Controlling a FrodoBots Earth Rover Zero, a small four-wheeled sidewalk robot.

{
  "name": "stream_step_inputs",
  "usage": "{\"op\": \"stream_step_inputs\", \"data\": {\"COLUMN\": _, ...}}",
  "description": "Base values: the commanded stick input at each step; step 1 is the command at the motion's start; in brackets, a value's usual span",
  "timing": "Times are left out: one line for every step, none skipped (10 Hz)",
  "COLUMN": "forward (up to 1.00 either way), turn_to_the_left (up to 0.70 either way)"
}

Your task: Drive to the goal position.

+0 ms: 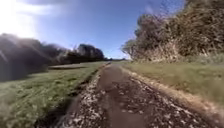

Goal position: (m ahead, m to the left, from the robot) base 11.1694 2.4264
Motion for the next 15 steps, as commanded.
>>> {"op": "stream_step_inputs", "data": {"forward": 0.85, "turn_to_the_left": 0.00}}
{"op": "stream_step_inputs", "data": {"forward": 0.85, "turn_to_the_left": 0.00}}
{"op": "stream_step_inputs", "data": {"forward": 0.85, "turn_to_the_left": 0.00}}
{"op": "stream_step_inputs", "data": {"forward": 0.85, "turn_to_the_left": 0.00}}
{"op": "stream_step_inputs", "data": {"forward": 0.85, "turn_to_the_left": -0.02}}
{"op": "stream_step_inputs", "data": {"forward": 0.85, "turn_to_the_left": -0.08}}
{"op": "stream_step_inputs", "data": {"forward": 0.85, "turn_to_the_left": -0.34}}
{"op": "stream_step_inputs", "data": {"forward": 0.85, "turn_to_the_left": -0.34}}
{"op": "stream_step_inputs", "data": {"forward": 0.85, "turn_to_the_left": -0.34}}
{"op": "stream_step_inputs", "data": {"forward": 0.85, "turn_to_the_left": -0.02}}
{"op": "stream_step_inputs", "data": {"forward": 0.85, "turn_to_the_left": 0.00}}
{"op": "stream_step_inputs", "data": {"forward": 0.85, "turn_to_the_left": 0.00}}
{"op": "stream_step_inputs", "data": {"forward": 0.85, "turn_to_the_left": 0.00}}
{"op": "stream_step_inputs", "data": {"forward": 0.85, "turn_to_the_left": 0.00}}
{"op": "stream_step_inputs", "data": {"forward": 0.85, "turn_to_the_left": 0.00}}
